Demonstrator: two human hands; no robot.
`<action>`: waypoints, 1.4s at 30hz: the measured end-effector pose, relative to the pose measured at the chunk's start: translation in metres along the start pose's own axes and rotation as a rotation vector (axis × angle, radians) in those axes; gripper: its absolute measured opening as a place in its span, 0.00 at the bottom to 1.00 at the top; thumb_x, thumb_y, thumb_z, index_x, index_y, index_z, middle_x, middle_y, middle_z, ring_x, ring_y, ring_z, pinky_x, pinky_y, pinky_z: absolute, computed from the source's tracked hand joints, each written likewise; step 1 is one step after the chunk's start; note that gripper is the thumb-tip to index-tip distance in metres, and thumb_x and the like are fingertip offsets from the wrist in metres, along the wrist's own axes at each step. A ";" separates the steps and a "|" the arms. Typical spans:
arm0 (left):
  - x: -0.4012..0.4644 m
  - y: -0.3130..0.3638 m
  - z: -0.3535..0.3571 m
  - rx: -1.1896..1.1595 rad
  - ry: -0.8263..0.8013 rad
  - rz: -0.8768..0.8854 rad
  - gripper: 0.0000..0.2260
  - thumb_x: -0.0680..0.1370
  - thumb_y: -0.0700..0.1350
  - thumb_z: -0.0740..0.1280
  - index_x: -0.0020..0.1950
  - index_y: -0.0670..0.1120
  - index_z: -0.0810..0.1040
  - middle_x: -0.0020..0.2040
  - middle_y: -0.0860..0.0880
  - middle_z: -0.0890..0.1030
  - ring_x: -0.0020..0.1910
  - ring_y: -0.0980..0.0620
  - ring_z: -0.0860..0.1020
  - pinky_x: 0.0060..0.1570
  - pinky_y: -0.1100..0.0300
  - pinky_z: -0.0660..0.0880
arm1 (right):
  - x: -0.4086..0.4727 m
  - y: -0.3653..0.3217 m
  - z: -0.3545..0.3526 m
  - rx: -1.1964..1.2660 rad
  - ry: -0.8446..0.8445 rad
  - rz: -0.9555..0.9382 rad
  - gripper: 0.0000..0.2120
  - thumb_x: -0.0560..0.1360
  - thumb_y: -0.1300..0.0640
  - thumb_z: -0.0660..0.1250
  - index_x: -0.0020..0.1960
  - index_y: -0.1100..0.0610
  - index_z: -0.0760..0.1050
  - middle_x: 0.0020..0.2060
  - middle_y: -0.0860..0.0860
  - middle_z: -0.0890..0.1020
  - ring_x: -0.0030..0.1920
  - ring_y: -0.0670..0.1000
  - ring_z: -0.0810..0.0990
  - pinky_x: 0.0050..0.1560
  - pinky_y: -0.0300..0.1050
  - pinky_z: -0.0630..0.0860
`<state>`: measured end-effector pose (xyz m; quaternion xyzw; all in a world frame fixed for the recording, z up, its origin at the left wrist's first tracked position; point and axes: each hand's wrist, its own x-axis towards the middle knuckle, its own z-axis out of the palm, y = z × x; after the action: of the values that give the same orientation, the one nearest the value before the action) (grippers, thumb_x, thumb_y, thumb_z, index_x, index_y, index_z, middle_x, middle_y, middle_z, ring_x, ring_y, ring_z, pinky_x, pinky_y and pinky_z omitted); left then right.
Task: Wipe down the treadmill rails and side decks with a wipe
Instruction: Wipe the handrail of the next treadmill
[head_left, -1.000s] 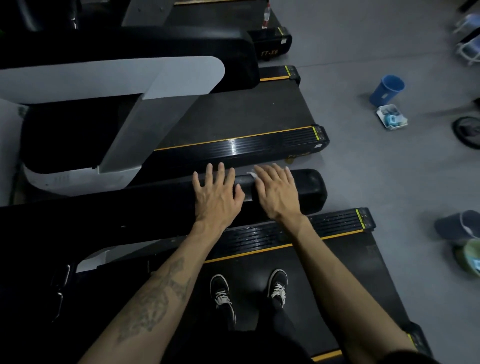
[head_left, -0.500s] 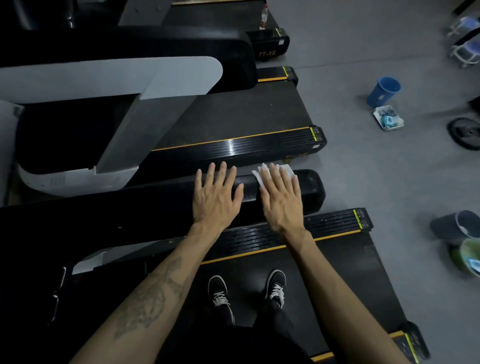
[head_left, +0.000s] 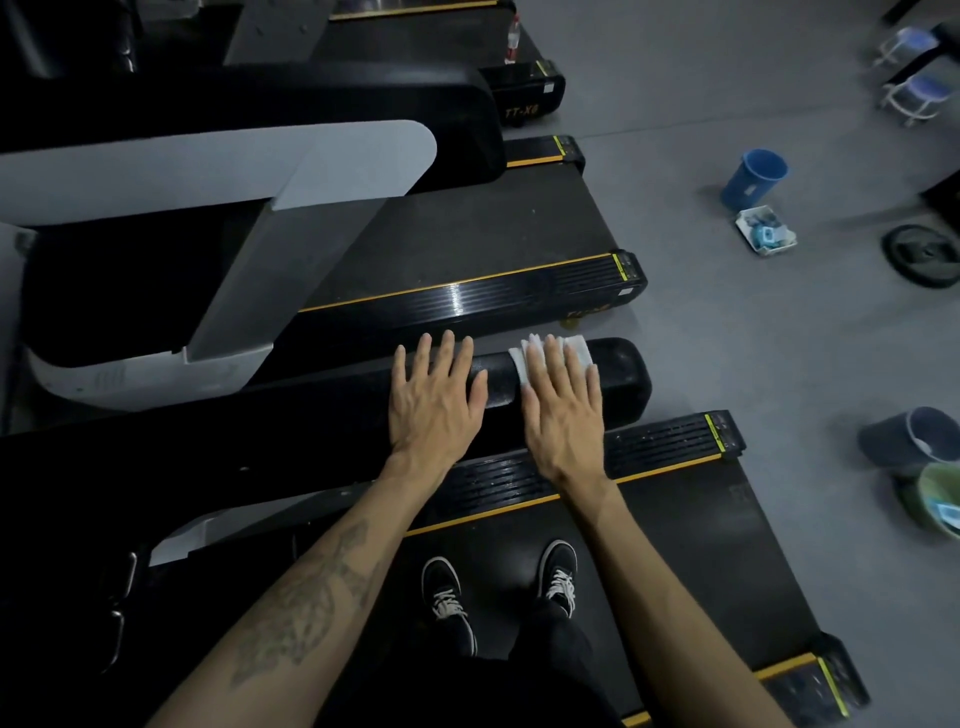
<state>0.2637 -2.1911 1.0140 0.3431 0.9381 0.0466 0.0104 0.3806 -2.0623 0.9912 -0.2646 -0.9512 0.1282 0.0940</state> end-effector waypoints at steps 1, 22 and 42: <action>0.000 0.000 0.000 -0.002 0.001 -0.001 0.30 0.85 0.60 0.41 0.80 0.48 0.66 0.78 0.46 0.70 0.79 0.42 0.65 0.78 0.39 0.58 | -0.006 -0.007 0.003 0.019 0.014 0.019 0.28 0.86 0.45 0.40 0.84 0.52 0.51 0.84 0.52 0.52 0.83 0.54 0.46 0.82 0.59 0.46; 0.001 -0.002 0.001 -0.022 -0.019 0.013 0.30 0.85 0.58 0.39 0.82 0.49 0.63 0.80 0.47 0.67 0.80 0.44 0.63 0.79 0.41 0.56 | -0.007 -0.016 0.016 0.051 0.051 -0.123 0.26 0.87 0.49 0.45 0.84 0.53 0.54 0.83 0.54 0.53 0.83 0.53 0.47 0.82 0.58 0.52; 0.000 0.003 -0.003 -0.045 -0.035 -0.003 0.29 0.84 0.58 0.45 0.80 0.50 0.66 0.80 0.44 0.67 0.79 0.42 0.64 0.78 0.39 0.56 | -0.017 -0.004 0.014 0.043 0.054 -0.005 0.27 0.87 0.48 0.43 0.84 0.55 0.52 0.83 0.56 0.52 0.83 0.56 0.46 0.82 0.59 0.49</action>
<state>0.2653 -2.1890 1.0178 0.3421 0.9370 0.0615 0.0345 0.3899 -2.0772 0.9768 -0.2636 -0.9459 0.1413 0.1257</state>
